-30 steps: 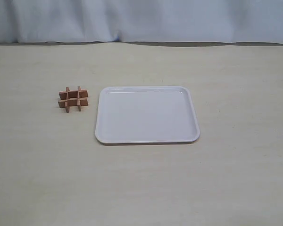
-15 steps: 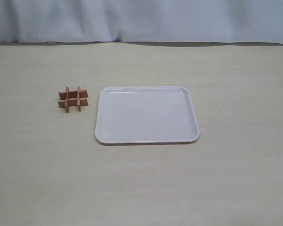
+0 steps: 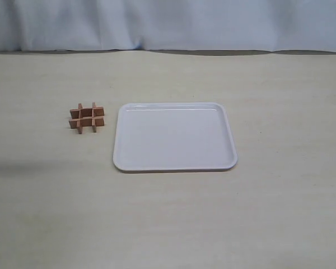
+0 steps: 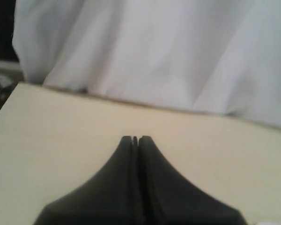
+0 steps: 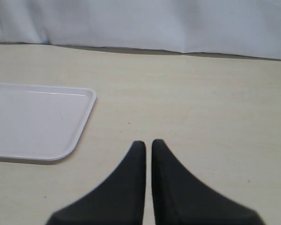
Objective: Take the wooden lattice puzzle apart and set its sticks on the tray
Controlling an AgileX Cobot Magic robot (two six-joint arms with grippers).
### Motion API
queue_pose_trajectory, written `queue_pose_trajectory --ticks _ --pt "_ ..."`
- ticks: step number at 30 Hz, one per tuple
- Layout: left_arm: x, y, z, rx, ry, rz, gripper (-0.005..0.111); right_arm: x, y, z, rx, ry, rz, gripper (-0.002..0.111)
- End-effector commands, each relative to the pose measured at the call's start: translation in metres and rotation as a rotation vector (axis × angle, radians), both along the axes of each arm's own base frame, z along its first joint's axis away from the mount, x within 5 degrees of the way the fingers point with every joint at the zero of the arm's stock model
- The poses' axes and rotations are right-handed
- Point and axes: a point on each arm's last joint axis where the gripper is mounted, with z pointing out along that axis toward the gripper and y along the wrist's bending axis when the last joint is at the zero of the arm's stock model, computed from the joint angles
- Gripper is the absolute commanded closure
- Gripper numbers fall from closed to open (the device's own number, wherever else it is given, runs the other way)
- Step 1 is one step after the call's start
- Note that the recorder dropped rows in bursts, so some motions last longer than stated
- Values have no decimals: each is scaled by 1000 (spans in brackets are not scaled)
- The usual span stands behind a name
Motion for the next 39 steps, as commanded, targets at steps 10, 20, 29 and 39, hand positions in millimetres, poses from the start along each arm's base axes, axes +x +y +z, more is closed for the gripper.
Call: queue_pose_trajectory --ticks 10,20,29,39 --pt "98 -75 -66 79 884 -468 107 0 0 1 -4 -14 -4 104" --pt "131 -82 -97 -8 718 -376 82 0 0 1 -4 -14 -4 104" --pt "153 -85 -141 -51 656 -327 66 0 0 1 -4 -14 -4 104" --pt "156 -85 -196 -44 758 -323 67 0 0 1 -4 -14 -4 104"
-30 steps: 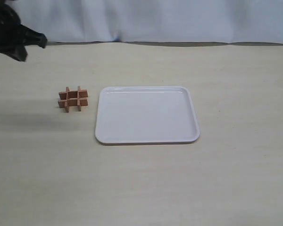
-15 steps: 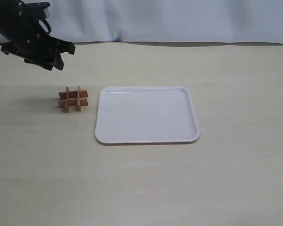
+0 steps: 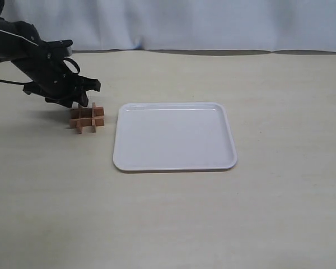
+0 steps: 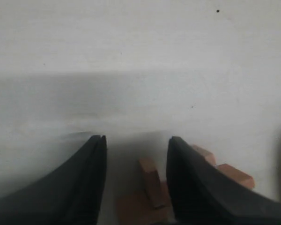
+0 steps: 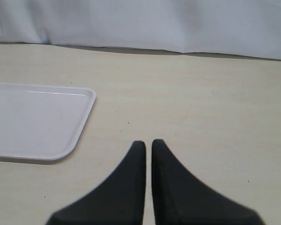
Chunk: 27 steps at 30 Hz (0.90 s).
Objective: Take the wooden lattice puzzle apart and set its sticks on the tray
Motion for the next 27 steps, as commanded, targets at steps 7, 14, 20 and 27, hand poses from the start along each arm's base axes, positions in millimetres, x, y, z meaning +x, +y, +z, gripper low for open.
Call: queue_pose_trajectory --ticks 7,14,20,27 --pt "2 -2 -4 7 -12 -26 107 0 0 1 -4 -14 -4 104" --pt "2 -2 -2 6 -11 -28 107 0 0 1 -4 -14 -4 104" --pt "0 -2 0 4 12 -35 107 0 0 1 -4 -14 -4 104" --pt "-1 -5 18 2 -21 -45 107 0 0 1 -4 -14 -4 104"
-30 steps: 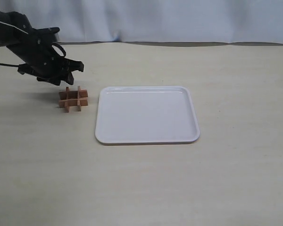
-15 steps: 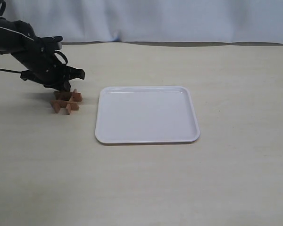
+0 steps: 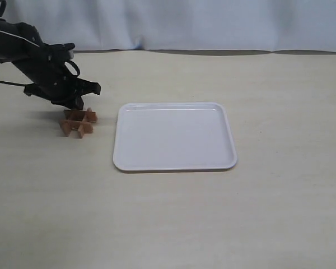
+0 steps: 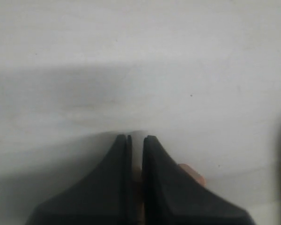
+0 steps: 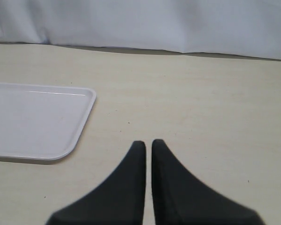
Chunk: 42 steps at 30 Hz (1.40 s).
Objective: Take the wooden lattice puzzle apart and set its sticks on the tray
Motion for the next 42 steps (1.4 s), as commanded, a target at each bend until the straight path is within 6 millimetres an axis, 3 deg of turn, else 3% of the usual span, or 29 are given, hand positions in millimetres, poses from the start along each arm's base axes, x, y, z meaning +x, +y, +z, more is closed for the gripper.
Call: queue_pose_trajectory --ticks 1,23,33,39,41,42 --pt "0 -5 23 -7 -48 -16 107 0 0 1 -4 -14 -4 104" --pt "1 -5 26 12 -70 -27 107 0 0 1 -4 -14 -4 104" --pt "1 -5 7 21 -30 -30 107 0 0 1 -4 -14 -4 104" --pt "0 -5 5 22 -11 -34 106 0 0 1 -4 -14 -4 104" --pt "-2 -5 4 22 10 -38 98 0 0 1 -4 -14 -4 104" --pt "-2 -5 4 22 14 -39 87 0 0 1 -4 -14 -4 104"
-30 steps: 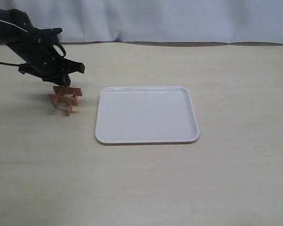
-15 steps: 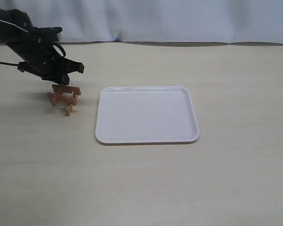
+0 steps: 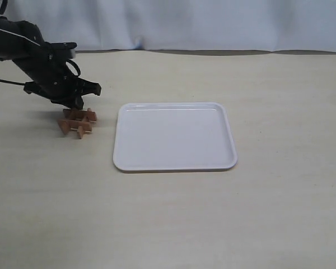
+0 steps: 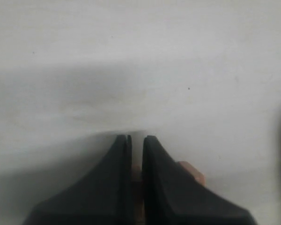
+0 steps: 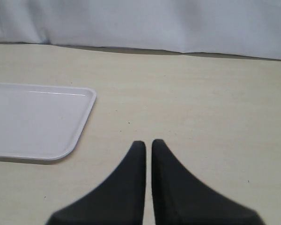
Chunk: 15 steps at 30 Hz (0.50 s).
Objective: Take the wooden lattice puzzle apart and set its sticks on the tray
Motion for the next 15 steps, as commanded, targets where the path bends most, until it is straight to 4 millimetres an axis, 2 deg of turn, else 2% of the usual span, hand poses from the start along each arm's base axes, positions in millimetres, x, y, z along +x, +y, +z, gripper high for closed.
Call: queue_pose_trajectory --ticks 1,2,4,10,11,15 --pt "-1 -2 2 -2 12 -8 82 0 0 1 -4 -14 -4 104" --pt "0 -2 3 -1 4 -16 70 0 0 1 -4 -14 -4 104" --pt "0 -2 9 -2 -13 -23 59 0 0 1 -4 -14 -4 104" --pt "1 -4 50 12 -63 -122 57 0 0 1 -4 -14 -4 104" --pt "-1 -3 61 56 -72 -224 57 0 0 1 -4 -14 -4 104" --pt "-13 4 64 193 15 -510 57 0 0 1 -4 -14 -4 104"
